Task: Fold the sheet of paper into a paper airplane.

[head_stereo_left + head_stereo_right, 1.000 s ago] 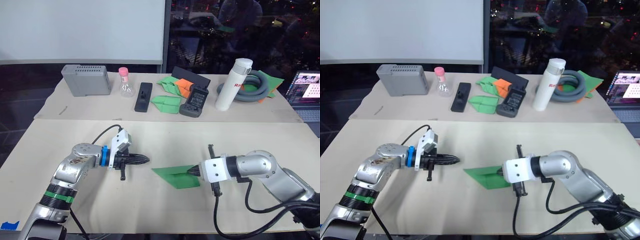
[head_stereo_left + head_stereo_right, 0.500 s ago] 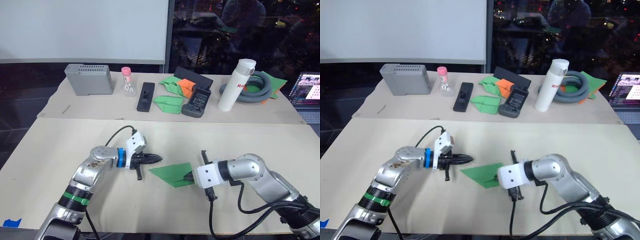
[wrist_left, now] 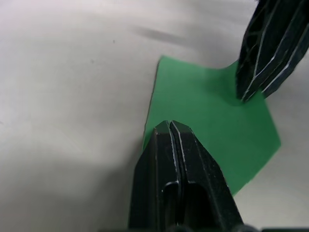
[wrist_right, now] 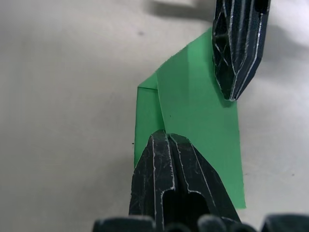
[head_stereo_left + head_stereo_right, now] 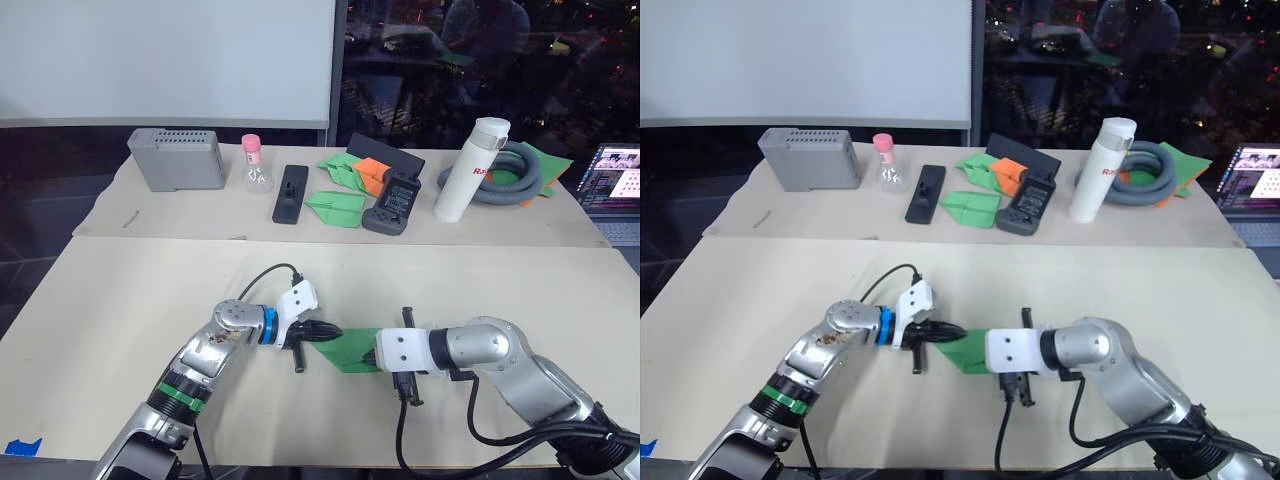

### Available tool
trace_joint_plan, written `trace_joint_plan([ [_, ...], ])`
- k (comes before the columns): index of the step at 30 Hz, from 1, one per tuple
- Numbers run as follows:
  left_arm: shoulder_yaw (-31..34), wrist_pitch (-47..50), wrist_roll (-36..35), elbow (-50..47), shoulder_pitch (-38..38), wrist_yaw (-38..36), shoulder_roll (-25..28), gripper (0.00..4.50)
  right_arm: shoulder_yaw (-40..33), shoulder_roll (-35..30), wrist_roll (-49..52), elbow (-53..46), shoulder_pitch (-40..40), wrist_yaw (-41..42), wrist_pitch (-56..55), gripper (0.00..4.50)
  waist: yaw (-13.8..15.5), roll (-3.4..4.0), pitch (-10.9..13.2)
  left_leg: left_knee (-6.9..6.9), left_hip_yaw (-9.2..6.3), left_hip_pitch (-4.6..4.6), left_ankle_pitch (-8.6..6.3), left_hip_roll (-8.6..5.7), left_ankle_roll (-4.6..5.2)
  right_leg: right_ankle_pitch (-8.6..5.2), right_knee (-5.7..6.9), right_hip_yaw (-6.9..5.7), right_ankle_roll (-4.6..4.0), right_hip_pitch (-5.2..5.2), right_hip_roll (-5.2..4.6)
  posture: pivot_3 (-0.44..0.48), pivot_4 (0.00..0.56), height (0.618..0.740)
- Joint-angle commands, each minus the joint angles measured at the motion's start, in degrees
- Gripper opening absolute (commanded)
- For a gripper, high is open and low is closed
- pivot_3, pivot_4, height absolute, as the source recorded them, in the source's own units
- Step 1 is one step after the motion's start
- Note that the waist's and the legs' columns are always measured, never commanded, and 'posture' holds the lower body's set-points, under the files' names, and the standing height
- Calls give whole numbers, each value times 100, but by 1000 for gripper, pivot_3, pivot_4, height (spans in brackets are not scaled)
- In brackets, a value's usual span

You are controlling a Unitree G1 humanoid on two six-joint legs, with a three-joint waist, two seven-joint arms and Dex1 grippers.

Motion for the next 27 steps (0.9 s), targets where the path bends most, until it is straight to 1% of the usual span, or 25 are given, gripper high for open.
trace_joint_plan([
  [1, 11, -256, 90, 186, -85, -6, -52, 0, -6, 61, -36, -372, 1, -70, 520, 20, 1, 0, 0, 0, 0, 0, 0, -1, 0, 0, 0, 0, 0, 0, 0, 0, 150, 740],
  [7, -126, -445, 234, 370, -116, -119, -79, 0, 102, 123, -83, -575, 87, -134, 932, 20, 3, 0, 0, 2, 0, 0, -1, -1, 1, 0, 0, 0, 0, 1, -1, 0, 150, 740],
  [9, -137, -530, 286, 480, -97, -137, -94, 0, -30, 235, 138, -665, 137, -191, 1280, 20, 8, 0, 0, 2, 0, 1, -1, -2, 1, 0, 0, 0, 0, 2, -1, 0, 150, 740],
  [12, -118, -667, 361, 741, -144, -141, -107, 0, -132, 206, 237, -764, 64, -169, 1456, 937, 10, 0, 0, 2, -1, 4, -1, -2, 2, 0, 0, -1, 0, 7, -2, 0, 150, 740],
  [15, -121, -792, 398, 920, -181, -185, -91, 0, -309, 96, 421, -970, -41, -90, 1733, 1978, 7, 0, 0, 4, -1, 6, -8, -4, 13, 0, 0, -1, 0, 8, -3, 0, 150, 740],
  [17, -152, -876, 443, 1016, -205, -220, -73, 0, -720, 63, 878, -1304, -145, 1, 2393, 2665, 6, 0, 0, 4, -1, 8, -8, -3, 14, 0, 2, 0, 0, 9, -3, 0, 150, 740],
  [20, -156, -951, 461, 1095, -221, -247, -76, 0, -1108, -117, 1423, -1636, -235, 136, 3059, 3774, 6, 0, -1, 4, -3, 10, -10, -1, 16, 0, 5, 0, -1, 9, -5, 0, 150, 740],
  [21, -160, -969, 466, 1106, -222, -258, -75, 0, -1356, -126, 1747, -1712, -271, 217, 3360, 4039, 6, -1, -1, 4, -4, 10, -11, -1, 19, 0, 5, -1, -1, 10, -6, 0, 150, 740],
  [23, -170, -996, 476, 1116, -219, -270, -75, 0, -1712, -37, 2058, -1607, -301, 126, 3456, 4039, 4, -2, -1, 4, -5, 11, -13, -1, 20, 1, 4, -1, -1, 10, -8, 0, 150, 740],
  [26, -181, -1028, 485, 1102, -190, -279, -67, 0, -1767, 240, 1927, -1288, -254, -460, 3156, 4039, -1, -2, -2, 2, -6, 13, -13, -1, 21, 1, 6, 1, -1, 11, -11, 0, 150, 740],
  [27, -183, -1033, 486, 1083, -171, -280, -62, 0, -1790, 403, 1956, -1193, -221, -636, 3139, 3761, 1, -2, -2, 2, -6, 13, -13, -1, 20, 1, 7, 1, -1, 10, -12, 0, 150, 740],
])
